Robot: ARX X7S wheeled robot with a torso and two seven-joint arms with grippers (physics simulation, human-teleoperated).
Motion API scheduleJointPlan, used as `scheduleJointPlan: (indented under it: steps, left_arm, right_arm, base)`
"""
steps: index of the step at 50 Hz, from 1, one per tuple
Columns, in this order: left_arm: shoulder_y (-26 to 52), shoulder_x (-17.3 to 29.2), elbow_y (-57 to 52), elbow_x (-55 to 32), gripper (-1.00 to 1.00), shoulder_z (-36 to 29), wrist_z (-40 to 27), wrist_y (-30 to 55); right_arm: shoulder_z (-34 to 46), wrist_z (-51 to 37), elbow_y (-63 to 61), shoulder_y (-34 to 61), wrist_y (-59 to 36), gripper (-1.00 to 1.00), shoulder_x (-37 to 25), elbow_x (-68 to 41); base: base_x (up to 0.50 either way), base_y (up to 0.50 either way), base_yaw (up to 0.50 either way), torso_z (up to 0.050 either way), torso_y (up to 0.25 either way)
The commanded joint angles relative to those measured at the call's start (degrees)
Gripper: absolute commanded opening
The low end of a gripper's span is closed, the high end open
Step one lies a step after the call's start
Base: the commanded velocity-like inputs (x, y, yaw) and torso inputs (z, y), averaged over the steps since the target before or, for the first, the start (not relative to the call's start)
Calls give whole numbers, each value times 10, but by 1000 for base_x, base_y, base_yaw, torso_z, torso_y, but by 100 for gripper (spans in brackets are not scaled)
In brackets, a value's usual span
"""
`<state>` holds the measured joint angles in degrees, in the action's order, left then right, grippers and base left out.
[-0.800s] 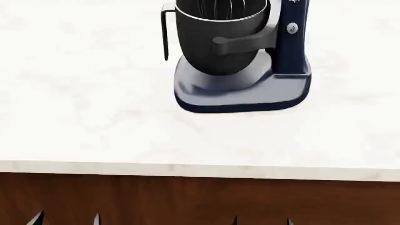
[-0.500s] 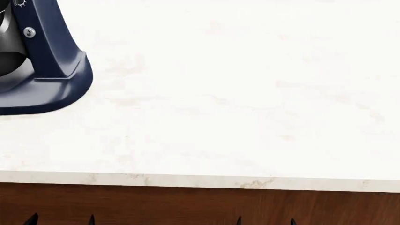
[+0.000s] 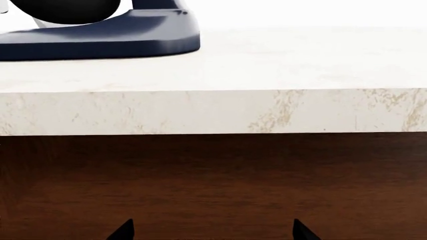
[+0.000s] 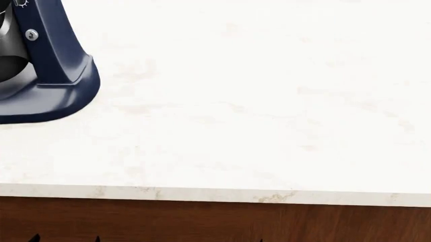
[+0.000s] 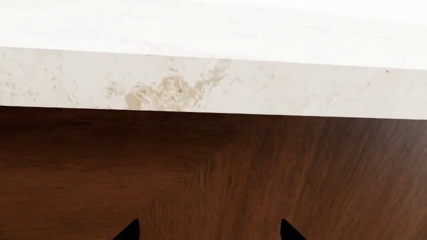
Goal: Open the stand mixer head.
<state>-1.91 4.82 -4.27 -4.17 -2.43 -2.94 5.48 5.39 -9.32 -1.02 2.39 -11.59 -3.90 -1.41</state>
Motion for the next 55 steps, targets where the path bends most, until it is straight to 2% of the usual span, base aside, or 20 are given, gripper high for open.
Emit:
scheduleJointPlan:
  steps: [1,5,6,7,8,14,20,23,26,28,33,44,50,55]
  left_arm:
    - [-3,9,-2,-11,100,-6,-7,0]
    - [2,10,-2,1,100,-7,-30,27]
    - [79,-13,-286,-20,100,62,-80,-47]
    - [-3,-30,1,37,100,39,28,-19]
    - [-4,-29,-2,36,100,37,26,-18]
    - [-5,-20,-4,29,100,29,15,-19]
    - [6,-17,-44,21,100,22,5,18]
    - [53,-16,-133,1,100,27,-6,141]
    - [99,-9,-191,-1,100,25,-15,216]
    - [159,-4,-246,-26,100,41,-14,292]
    - [228,11,-325,-60,100,68,-18,396]
    - [251,17,-372,-93,100,89,-22,450]
    - [244,14,-357,-93,100,84,-26,433]
    - [240,15,-354,-95,100,83,-30,428]
  right_arm:
    - [17,-13,-2,3,-4,100,-11,2]
    - [20,-19,-3,2,-2,100,-14,1]
    - [-46,-21,-138,-3,57,100,15,10]
    - [-38,41,0,-1,30,100,36,57]
    - [-34,36,-3,-1,-3,100,32,52]
    - [-21,21,-3,0,-3,100,20,38]
    - [-15,5,-13,5,-17,100,14,32]
    - [-29,6,-112,33,-110,100,11,9]
    - [-26,6,-177,68,-177,100,2,9]
    - [-32,11,-231,109,-251,100,-6,2]
    - [-40,18,-284,161,-310,100,-21,-10]
    - [-49,17,-291,175,-313,100,-21,-30]
    - [-37,9,-286,173,-302,100,-28,-22]
    - [-32,2,-285,172,-303,100,-32,-17]
  base:
    - [0,0,0,0,0]
    - [0,0,0,0,0]
    - [0,0,0,0,0]
    - [0,0,0,0,0]
    - [0,0,0,0,0]
    - [0,0,0,0,0]
    - [0,0,0,0,0]
    - [0,0,0,0,0]
    - [0,0,0,0,0]
    - [0,0,0,0,0]
    - [0,0,0,0,0]
    - [0,0,0,0,0]
    - [0,35,0,0,0]
    - [0,500,0,0,0]
